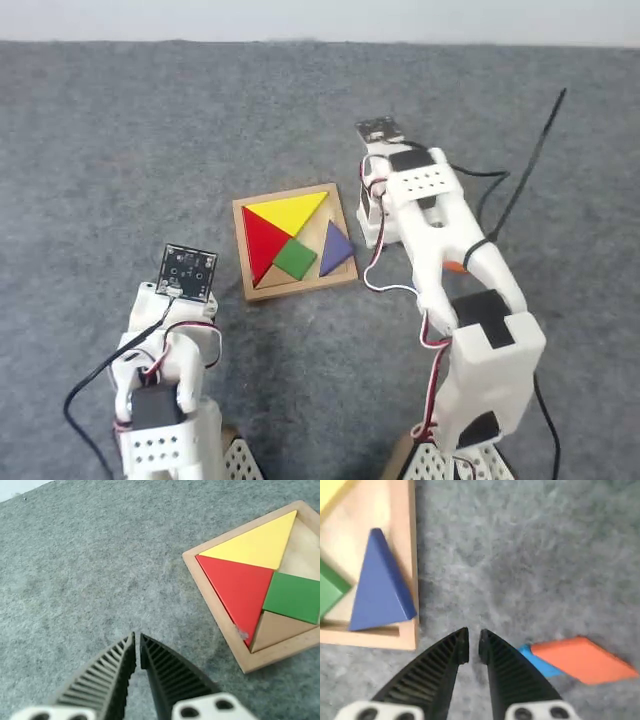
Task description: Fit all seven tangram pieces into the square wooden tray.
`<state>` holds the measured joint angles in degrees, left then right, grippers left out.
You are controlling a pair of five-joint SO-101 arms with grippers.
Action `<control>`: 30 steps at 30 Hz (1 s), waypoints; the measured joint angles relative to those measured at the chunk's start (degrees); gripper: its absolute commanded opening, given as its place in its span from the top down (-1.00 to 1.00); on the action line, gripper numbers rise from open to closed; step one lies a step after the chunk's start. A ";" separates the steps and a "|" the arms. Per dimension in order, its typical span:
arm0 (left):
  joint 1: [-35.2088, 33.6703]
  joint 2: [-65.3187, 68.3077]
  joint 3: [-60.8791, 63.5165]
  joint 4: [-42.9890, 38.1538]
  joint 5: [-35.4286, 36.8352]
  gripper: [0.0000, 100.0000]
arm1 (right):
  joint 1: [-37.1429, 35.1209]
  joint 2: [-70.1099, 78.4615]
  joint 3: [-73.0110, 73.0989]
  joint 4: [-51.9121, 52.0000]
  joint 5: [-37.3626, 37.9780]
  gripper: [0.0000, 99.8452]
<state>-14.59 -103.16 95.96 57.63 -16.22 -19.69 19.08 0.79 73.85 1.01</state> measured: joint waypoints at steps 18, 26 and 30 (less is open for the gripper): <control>0.00 0.00 0.00 0.00 0.00 0.97 | -13.01 0.09 4.84 -0.88 0.18 0.91; 0.00 0.00 0.00 0.00 0.00 0.97 | -6.15 -4.40 4.04 -3.08 2.02 0.91; 0.00 0.00 0.00 0.00 0.00 0.97 | -3.96 -4.40 5.19 -11.43 2.02 0.91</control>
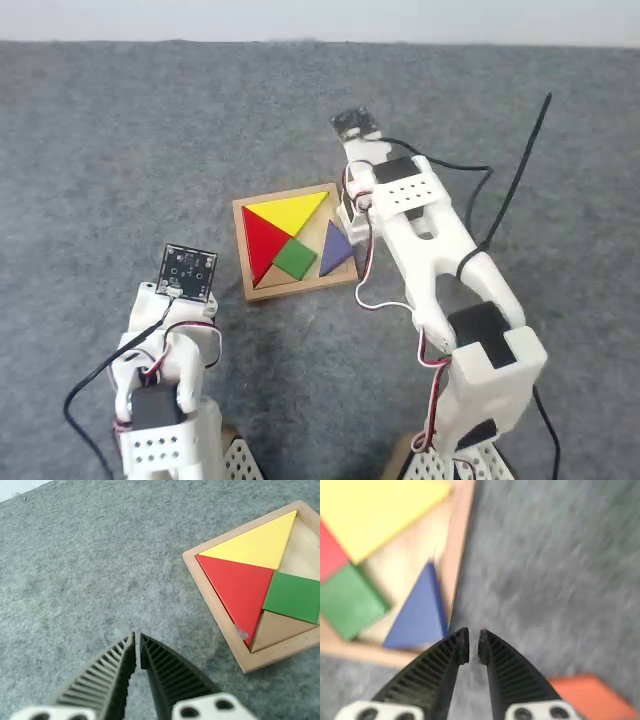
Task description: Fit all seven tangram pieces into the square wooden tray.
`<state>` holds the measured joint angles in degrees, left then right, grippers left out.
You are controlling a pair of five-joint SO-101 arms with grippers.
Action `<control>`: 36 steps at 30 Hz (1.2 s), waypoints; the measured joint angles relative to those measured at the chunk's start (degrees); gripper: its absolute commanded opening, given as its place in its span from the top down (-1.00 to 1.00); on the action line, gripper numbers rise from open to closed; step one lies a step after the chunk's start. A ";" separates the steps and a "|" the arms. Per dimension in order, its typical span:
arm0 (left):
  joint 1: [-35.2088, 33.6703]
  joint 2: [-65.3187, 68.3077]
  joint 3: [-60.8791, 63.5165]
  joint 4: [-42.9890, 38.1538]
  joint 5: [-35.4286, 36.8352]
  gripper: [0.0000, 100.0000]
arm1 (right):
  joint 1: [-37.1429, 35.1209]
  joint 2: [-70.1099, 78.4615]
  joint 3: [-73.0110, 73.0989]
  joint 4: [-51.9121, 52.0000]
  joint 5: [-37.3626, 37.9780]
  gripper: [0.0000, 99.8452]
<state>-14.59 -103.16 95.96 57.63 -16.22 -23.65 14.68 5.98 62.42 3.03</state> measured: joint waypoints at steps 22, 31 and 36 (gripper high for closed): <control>0.00 0.00 0.00 0.00 0.00 0.97 | -8.35 4.22 1.14 2.37 -0.35 0.91; 0.00 0.00 0.00 0.00 0.00 0.97 | 1.14 -3.69 1.05 11.43 0.09 0.91; 0.00 0.00 0.00 0.00 0.00 0.97 | 7.03 -14.24 4.31 15.47 4.31 0.90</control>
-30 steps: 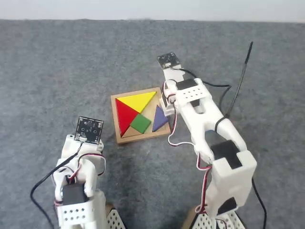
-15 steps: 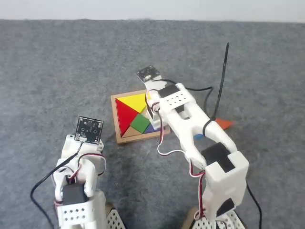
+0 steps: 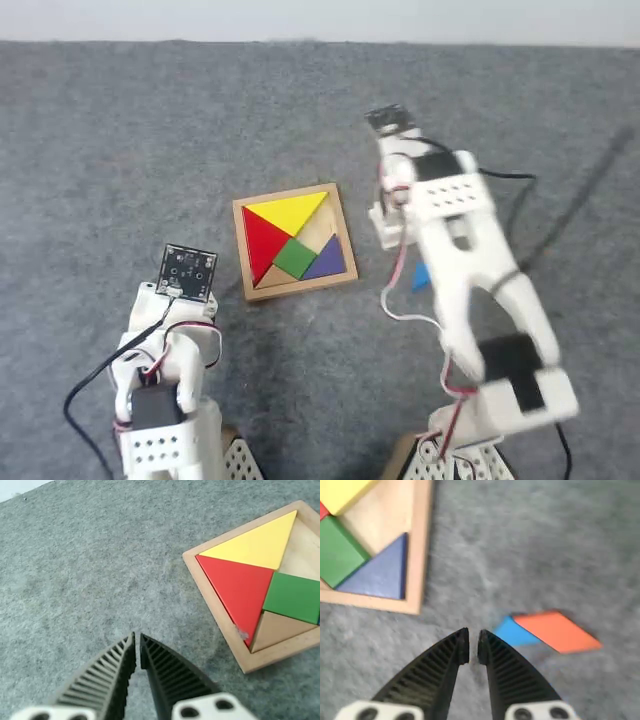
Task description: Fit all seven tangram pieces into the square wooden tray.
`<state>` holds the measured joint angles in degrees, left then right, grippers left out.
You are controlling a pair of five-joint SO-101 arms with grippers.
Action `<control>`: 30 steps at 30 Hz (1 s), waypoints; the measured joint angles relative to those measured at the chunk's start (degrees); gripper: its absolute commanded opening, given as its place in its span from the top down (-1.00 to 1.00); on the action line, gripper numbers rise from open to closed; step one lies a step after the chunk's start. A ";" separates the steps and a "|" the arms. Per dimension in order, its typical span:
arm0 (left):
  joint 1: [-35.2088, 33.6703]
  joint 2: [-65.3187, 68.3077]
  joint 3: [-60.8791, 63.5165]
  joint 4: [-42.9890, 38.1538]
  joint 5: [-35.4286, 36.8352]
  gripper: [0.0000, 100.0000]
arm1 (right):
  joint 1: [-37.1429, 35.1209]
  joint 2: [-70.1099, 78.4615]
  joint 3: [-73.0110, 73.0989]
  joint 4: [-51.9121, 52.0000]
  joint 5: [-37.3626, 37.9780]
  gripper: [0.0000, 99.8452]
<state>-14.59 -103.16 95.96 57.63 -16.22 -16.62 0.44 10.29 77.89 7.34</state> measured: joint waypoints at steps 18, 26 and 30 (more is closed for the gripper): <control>0.00 0.00 0.00 0.00 0.00 0.97 | 1.14 -6.77 27.52 -16.18 9.58 0.58; 0.00 0.00 0.00 0.00 0.00 0.97 | 1.14 6.24 19.87 -16.09 -13.01 0.58; 0.00 0.00 0.00 0.00 0.00 0.97 | 1.23 8.70 16.00 -13.19 -25.67 0.58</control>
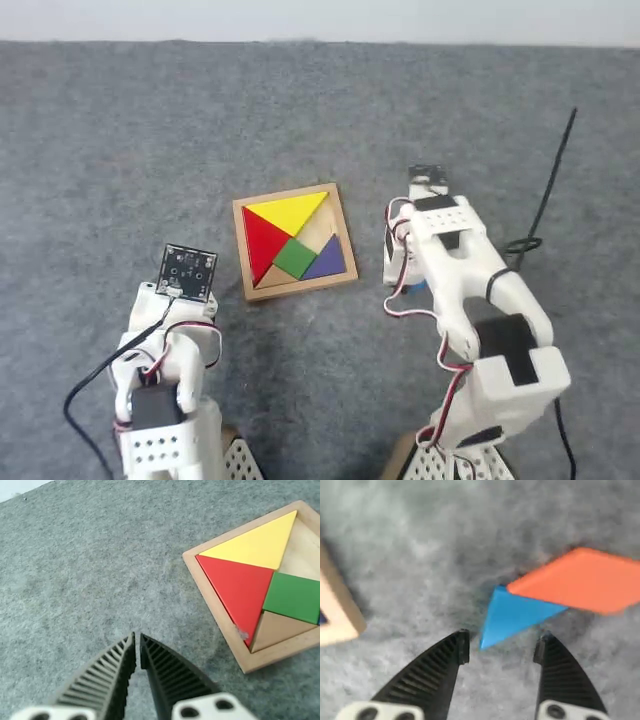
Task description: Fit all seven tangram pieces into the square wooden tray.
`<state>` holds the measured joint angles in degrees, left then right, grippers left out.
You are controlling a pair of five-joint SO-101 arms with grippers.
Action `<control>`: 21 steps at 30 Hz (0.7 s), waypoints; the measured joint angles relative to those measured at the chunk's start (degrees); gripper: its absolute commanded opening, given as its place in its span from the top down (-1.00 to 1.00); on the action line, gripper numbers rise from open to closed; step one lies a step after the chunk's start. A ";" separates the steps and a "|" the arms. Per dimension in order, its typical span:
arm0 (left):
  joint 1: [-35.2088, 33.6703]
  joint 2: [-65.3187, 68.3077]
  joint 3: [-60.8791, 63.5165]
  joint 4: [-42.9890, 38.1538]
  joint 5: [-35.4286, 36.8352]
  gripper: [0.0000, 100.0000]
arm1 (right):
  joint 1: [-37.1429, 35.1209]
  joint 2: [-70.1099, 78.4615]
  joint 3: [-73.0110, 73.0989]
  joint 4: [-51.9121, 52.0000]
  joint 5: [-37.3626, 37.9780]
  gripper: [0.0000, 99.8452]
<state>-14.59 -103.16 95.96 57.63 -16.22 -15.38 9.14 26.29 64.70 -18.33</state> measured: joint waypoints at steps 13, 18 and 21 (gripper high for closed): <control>0.00 0.00 0.00 0.00 0.00 0.97 | 9.93 1.23 -3.52 -0.18 -9.58 0.58; 0.00 0.00 0.00 0.00 0.00 0.97 | 9.67 1.23 -3.52 -0.18 -9.76 0.58; 0.00 0.00 0.00 0.00 0.00 0.97 | 9.67 1.23 -4.92 0.88 -9.41 0.58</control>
<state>-14.59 -103.16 95.96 57.63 -16.22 -5.71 10.37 21.36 65.58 -27.74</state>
